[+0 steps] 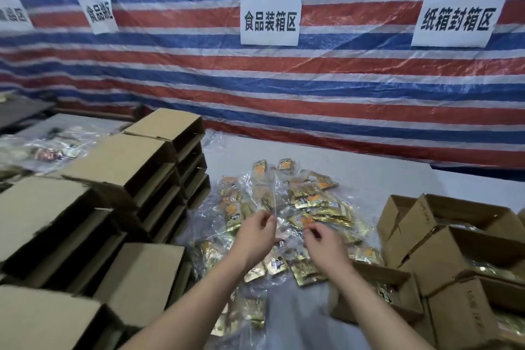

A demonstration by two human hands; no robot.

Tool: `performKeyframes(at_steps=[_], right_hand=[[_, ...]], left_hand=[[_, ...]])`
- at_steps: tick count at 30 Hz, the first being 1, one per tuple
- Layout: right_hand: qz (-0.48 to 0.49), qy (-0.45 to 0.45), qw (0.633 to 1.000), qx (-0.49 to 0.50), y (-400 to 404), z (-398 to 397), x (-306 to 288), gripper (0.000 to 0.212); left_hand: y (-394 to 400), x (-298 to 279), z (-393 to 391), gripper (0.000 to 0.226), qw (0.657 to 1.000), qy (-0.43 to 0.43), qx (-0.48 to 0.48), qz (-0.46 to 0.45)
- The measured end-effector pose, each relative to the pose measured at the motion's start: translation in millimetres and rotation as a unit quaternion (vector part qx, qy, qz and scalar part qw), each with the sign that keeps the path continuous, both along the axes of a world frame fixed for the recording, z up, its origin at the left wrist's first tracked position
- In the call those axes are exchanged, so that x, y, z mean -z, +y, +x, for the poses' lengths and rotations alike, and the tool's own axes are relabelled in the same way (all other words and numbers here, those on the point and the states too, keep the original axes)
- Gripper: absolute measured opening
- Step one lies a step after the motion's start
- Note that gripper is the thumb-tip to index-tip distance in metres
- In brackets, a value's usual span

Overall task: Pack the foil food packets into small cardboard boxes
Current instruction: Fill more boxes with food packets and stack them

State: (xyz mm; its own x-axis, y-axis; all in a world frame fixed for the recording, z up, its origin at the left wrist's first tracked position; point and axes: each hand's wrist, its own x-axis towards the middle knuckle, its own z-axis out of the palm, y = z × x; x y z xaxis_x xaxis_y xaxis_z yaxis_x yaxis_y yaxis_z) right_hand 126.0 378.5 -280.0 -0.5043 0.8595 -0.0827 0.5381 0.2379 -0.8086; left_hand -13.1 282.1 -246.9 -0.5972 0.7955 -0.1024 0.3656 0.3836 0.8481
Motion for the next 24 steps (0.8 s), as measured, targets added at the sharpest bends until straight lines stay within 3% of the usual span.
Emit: performKeyframes(at_steps=[9, 14, 16, 20, 24], right_hand=[[0.005, 0.087, 0.992, -0.086, -51.3, -41.3, -75.3, 0.021], [0.01, 0.104, 0.96, -0.261, -112.0, -95.2, -103.0, 0.026], [0.024, 0.088, 0.929, -0.358, -143.7, -114.3, -109.3, 0.044], [0.079, -0.003, 0.832, -0.549, -200.1, -141.5, -111.7, 0.078], [0.208, -0.089, 0.766, -0.602, -237.3, -163.7, -94.0, 0.09]], left_hand=[[-64.4, -96.5, -8.9, 0.024, 0.993, 0.101, -0.034, 0.055], [-170.2, -135.8, -8.1, 0.021, 0.971, 0.193, -0.097, 0.1], [-215.4, -135.6, -9.6, 0.025, 0.956, 0.253, -0.136, 0.052], [-291.1, -113.8, -11.9, 0.053, 0.921, 0.314, -0.186, -0.14], [-333.9, -82.7, -5.4, 0.077, 0.871, 0.319, -0.178, -0.327]])
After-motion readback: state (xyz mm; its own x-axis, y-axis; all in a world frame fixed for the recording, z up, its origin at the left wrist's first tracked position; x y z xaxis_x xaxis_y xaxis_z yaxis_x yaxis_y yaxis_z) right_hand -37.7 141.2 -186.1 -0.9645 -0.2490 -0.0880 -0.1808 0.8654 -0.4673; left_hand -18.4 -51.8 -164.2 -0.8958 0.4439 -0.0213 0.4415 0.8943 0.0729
